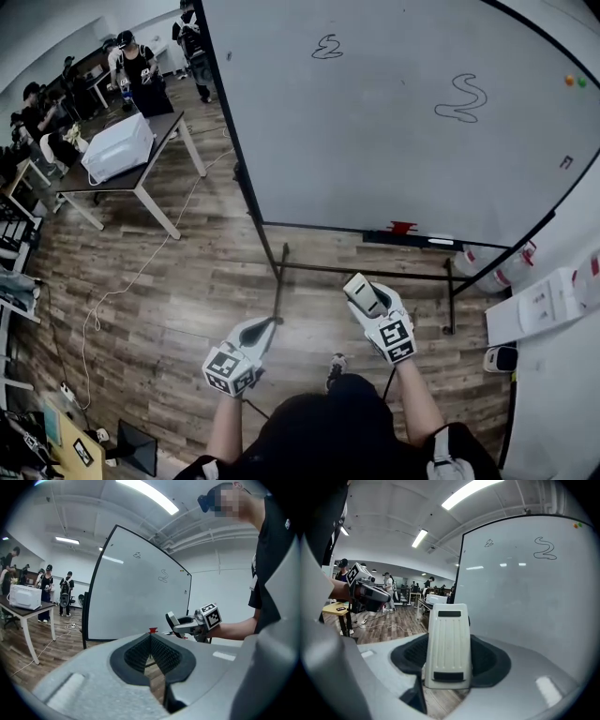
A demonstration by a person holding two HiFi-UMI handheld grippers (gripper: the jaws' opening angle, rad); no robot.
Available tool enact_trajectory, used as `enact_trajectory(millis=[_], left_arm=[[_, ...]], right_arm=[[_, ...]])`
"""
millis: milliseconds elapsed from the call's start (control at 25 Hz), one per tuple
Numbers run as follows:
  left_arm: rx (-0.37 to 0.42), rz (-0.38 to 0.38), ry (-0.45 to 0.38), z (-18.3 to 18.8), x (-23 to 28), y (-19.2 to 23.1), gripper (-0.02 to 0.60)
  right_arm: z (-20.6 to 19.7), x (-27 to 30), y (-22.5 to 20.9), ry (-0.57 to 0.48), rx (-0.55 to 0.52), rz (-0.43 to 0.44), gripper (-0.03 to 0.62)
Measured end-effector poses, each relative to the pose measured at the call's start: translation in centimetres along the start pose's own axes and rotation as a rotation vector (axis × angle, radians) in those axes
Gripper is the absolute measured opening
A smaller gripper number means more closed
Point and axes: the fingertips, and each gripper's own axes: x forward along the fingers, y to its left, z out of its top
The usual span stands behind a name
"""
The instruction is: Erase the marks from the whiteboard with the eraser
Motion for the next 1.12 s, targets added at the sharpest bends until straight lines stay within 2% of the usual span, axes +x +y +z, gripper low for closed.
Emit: enact_trajectory(millis=[280, 480, 600, 720, 920, 1120], left_arm=[[0.011, 0.106, -0.029, 4.2, 4.2, 3.3, 0.011], [-0.029, 0.16, -0.062, 3.9, 6.0, 5.5, 0.011], [-0.056, 0.163, -0.06, 3.8, 6.7, 7.0, 0.011], [-0.053, 0.137, -0.057, 4.4, 8.5, 9.1, 0.011], [-0.026, 0.059, -0.048, 6.5, 11.6, 12.8, 0.011], [0.012, -0.03, -0.042, 7.6, 14.6, 16.1, 0.011]], right_arm=[[3.2, 5.4, -5.7, -0.024, -0.057, 0.058, 0.255], [5.0, 8.9, -9.2, -0.019, -0.122, 0.072, 0.255], [6.5, 10.2, -10.3, -0.016, -0.161, 0.059, 0.255], [7.7, 11.5, -12.4, -0.014, -0.174, 0.007, 0.255], [10.0, 13.3, -15.6, 0.038, -0.201, -0.145, 0.255], [16.3, 14.5, -18.9, -0.009, -0.256, -0.29, 0.255]])
